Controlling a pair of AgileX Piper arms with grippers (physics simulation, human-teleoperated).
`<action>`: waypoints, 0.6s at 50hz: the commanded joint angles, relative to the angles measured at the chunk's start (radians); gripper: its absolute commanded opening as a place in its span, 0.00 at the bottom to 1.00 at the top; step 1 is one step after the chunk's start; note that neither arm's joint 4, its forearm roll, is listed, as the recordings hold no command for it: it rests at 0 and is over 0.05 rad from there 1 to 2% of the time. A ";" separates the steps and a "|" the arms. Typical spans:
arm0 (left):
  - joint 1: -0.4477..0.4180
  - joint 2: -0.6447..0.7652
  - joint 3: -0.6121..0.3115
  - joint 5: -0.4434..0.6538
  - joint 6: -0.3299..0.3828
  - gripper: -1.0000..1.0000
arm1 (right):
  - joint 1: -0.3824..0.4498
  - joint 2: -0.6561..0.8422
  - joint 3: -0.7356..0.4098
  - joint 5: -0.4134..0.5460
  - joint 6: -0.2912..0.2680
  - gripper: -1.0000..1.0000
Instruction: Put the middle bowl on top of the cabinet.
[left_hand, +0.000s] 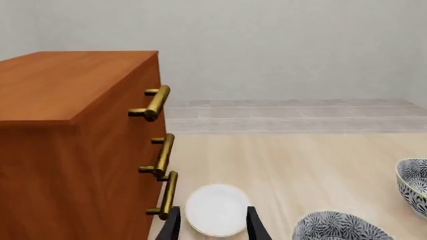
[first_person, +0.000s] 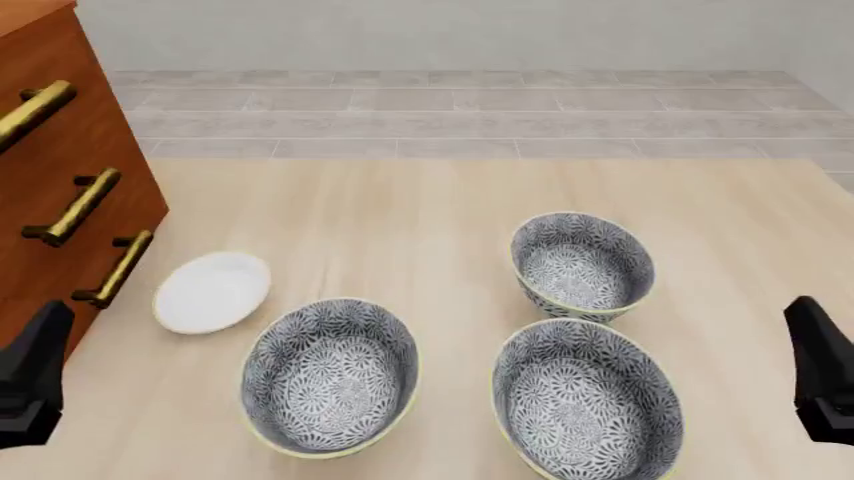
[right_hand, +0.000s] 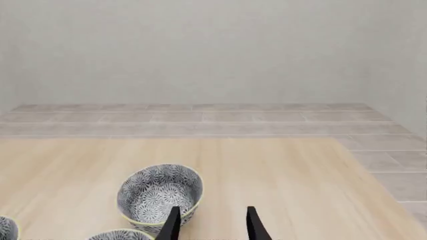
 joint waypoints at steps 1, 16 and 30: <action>0.014 0.010 -0.008 -0.011 0.002 1.00 | -0.001 0.012 0.000 -0.001 -0.008 1.00; -0.019 0.128 -0.053 0.001 0.042 1.00 | -0.010 0.033 0.002 -0.014 -0.010 1.00; -0.055 0.292 -0.161 0.097 0.107 1.00 | -0.008 0.055 0.002 -0.024 -0.024 1.00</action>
